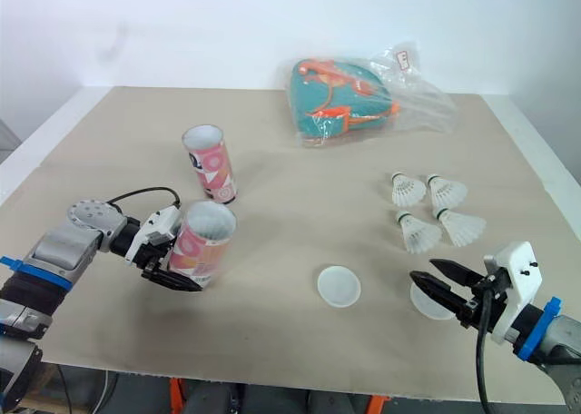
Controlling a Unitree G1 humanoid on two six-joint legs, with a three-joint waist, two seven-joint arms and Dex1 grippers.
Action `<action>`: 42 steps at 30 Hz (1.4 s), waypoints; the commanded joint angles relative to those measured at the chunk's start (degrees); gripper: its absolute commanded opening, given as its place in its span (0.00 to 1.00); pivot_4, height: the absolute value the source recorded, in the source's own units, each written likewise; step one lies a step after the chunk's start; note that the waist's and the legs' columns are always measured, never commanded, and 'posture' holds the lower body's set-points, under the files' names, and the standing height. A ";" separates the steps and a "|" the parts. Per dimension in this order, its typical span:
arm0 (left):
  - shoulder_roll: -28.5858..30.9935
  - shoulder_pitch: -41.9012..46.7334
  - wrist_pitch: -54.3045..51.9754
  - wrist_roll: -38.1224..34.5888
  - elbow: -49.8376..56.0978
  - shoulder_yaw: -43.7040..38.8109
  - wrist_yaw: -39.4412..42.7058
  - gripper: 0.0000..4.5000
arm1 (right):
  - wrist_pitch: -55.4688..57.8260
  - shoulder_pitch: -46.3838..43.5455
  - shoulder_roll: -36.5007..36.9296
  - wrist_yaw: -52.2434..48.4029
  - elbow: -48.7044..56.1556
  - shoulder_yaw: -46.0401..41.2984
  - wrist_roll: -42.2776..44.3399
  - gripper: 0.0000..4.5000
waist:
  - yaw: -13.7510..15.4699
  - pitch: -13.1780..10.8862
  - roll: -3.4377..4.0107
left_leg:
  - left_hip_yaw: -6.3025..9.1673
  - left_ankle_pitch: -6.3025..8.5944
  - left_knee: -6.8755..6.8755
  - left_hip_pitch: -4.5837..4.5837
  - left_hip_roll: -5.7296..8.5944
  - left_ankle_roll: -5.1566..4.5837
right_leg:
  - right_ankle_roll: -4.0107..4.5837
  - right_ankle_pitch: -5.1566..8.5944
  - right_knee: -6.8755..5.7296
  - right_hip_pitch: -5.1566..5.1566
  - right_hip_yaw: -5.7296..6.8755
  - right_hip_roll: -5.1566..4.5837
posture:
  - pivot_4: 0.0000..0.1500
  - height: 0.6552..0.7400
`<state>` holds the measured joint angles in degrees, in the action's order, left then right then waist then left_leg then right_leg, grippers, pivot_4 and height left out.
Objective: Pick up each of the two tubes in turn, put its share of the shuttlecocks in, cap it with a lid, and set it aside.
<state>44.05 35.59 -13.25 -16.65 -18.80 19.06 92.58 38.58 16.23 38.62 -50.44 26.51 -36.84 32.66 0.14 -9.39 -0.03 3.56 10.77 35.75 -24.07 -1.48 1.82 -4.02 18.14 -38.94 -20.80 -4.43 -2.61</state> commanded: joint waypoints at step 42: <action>-2.13 -4.59 -1.65 1.22 2.82 1.23 -0.08 0.67 | -2.69 -26.26 1.37 11.74 -16.33 20.03 -9.92 0.01 | 0.04 0.02 0.02 | -0.12 -0.21 -0.19 -0.22 0.29 -0.30 | -0.25 -0.39 0.25 -0.06 -0.40 -0.03 | 1.00 1.00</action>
<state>43.14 33.08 -14.03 -17.43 -16.50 17.09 92.43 35.40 -9.99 38.76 -36.56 5.88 -14.36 19.70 0.18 -9.37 -0.01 3.44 10.57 35.56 -24.29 -1.19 1.52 -4.27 17.75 -38.69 -20.86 -4.83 -2.64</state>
